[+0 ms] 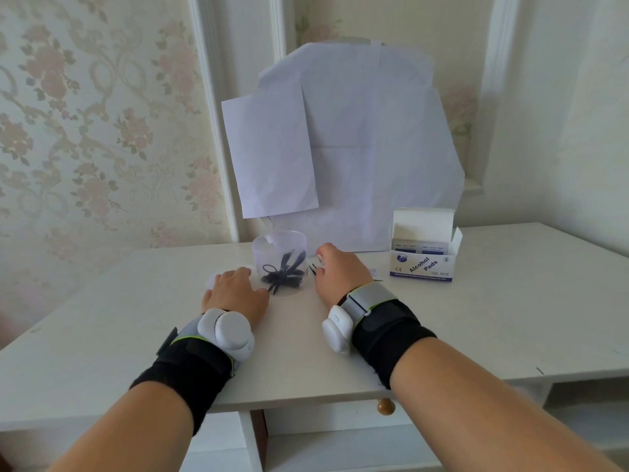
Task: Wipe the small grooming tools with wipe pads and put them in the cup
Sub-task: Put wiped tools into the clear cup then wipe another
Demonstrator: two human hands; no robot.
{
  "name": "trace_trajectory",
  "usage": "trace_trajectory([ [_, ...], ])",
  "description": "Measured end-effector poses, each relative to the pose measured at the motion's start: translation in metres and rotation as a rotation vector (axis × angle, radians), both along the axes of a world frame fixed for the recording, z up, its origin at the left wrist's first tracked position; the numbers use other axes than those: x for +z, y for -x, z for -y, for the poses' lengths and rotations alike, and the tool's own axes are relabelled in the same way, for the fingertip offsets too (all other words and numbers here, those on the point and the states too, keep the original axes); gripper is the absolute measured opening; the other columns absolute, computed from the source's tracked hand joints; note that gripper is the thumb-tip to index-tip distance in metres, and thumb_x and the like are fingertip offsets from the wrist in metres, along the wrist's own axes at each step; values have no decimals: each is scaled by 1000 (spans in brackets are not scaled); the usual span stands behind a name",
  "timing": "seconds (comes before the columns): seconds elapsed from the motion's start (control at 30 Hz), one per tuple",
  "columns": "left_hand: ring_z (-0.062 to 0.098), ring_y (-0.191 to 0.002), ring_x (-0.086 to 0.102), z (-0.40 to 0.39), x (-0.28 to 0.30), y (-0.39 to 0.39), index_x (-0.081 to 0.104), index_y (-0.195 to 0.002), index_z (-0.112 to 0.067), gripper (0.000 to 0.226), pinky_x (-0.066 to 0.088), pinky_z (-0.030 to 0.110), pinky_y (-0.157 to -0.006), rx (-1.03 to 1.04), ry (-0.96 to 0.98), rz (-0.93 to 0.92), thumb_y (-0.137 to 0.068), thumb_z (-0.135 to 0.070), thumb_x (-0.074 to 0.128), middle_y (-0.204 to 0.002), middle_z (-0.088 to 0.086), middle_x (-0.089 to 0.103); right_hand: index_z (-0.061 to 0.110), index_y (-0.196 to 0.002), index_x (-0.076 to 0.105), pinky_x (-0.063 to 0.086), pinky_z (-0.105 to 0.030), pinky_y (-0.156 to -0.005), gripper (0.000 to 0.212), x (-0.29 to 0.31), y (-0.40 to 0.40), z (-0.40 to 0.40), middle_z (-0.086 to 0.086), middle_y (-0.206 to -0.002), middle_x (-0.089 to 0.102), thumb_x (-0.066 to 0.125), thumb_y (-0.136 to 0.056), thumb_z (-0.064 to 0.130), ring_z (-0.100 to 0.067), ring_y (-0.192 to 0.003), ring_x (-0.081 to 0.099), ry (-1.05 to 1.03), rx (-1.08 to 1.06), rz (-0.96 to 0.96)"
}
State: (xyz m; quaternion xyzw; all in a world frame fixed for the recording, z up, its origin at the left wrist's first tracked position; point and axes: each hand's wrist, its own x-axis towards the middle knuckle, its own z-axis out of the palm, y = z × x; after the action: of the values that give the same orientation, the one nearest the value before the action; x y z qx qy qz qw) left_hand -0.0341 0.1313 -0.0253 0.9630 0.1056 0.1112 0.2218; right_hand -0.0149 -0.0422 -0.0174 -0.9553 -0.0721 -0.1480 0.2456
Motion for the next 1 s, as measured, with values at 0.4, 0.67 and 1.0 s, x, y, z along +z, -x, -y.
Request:
trace_trajectory([
  [0.4, 29, -129, 38, 6, 5, 19, 44, -134, -14, 48, 28, 44, -106, -26, 121, 413, -88, -17, 57, -141, 6, 39, 20, -112, 67, 51, -35, -78, 27, 2, 16, -2, -6, -98, 71, 44, -100, 28, -28, -91, 63, -146, 93, 185],
  [0.67, 26, -111, 47, 17, 9, 32, 57, -110, -14, 30, 33, 36, -91, -260, -50, 808, -81, -18, 49, -121, 3, 52, 26, -120, 67, 51, -35, -84, 29, 3, 24, -1, 0, -107, 65, 47, -98, 28, -19, -94, 62, -308, 80, 327],
  [1.0, 25, -112, 46, 20, 2, 26, 61, -109, -21, 35, 33, 37, -90, -309, -209, 718, -86, -40, 42, -121, 0, 52, 16, -115, 72, 48, -26, -77, 25, 0, 21, -6, -2, -94, 62, 54, -97, 17, -15, -81, 59, -372, 206, 405],
])
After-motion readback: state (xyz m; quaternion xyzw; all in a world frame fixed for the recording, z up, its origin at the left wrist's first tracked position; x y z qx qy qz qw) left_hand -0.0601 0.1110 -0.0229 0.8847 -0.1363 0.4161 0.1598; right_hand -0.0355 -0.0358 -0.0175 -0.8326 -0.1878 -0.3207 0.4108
